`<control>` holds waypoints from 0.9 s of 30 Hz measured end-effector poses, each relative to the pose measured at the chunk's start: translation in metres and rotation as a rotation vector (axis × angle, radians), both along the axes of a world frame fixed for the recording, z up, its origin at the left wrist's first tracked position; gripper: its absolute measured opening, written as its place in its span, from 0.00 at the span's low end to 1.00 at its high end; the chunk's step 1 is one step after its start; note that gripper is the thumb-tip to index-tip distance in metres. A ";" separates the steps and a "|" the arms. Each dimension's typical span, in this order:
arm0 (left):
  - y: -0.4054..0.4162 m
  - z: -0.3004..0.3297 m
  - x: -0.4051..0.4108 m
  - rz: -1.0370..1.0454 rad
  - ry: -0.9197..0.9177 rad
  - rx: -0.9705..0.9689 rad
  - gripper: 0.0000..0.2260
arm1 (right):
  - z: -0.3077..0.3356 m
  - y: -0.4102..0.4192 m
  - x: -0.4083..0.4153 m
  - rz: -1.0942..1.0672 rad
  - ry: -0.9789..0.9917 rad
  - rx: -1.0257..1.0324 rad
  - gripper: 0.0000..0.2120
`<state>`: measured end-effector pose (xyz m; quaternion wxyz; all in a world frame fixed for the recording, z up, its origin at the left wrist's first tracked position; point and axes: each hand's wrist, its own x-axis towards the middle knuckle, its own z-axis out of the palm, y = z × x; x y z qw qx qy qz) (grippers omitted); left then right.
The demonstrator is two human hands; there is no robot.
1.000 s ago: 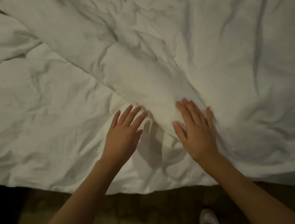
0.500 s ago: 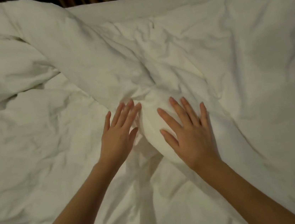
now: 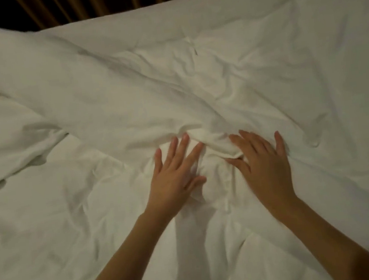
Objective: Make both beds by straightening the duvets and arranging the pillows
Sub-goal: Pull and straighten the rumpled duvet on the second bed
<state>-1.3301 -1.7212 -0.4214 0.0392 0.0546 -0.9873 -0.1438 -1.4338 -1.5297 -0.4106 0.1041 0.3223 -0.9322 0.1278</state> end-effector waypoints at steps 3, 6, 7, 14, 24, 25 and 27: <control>-0.008 -0.003 -0.023 -0.068 -0.037 0.039 0.32 | 0.002 -0.001 -0.012 -0.026 0.057 -0.055 0.25; -0.008 -0.006 -0.057 -0.120 -0.063 0.025 0.32 | 0.001 0.008 -0.037 -0.075 0.061 -0.090 0.21; -0.006 -0.006 -0.073 -0.132 -0.091 0.024 0.32 | 0.001 0.010 -0.048 -0.111 0.019 -0.108 0.22; -0.011 -0.008 -0.175 -0.221 -0.282 0.031 0.31 | 0.036 0.004 -0.052 -0.252 0.018 -0.325 0.16; -0.014 -0.005 -0.186 -0.217 -0.243 0.204 0.27 | -0.022 0.007 -0.019 -0.156 -0.148 0.036 0.29; -0.014 -0.003 -0.177 -0.217 -0.150 0.251 0.27 | -0.024 0.010 -0.022 -0.154 -0.151 0.038 0.29; -0.012 0.005 -0.148 -0.237 0.096 0.288 0.22 | -0.026 0.012 -0.025 -0.146 -0.138 0.028 0.29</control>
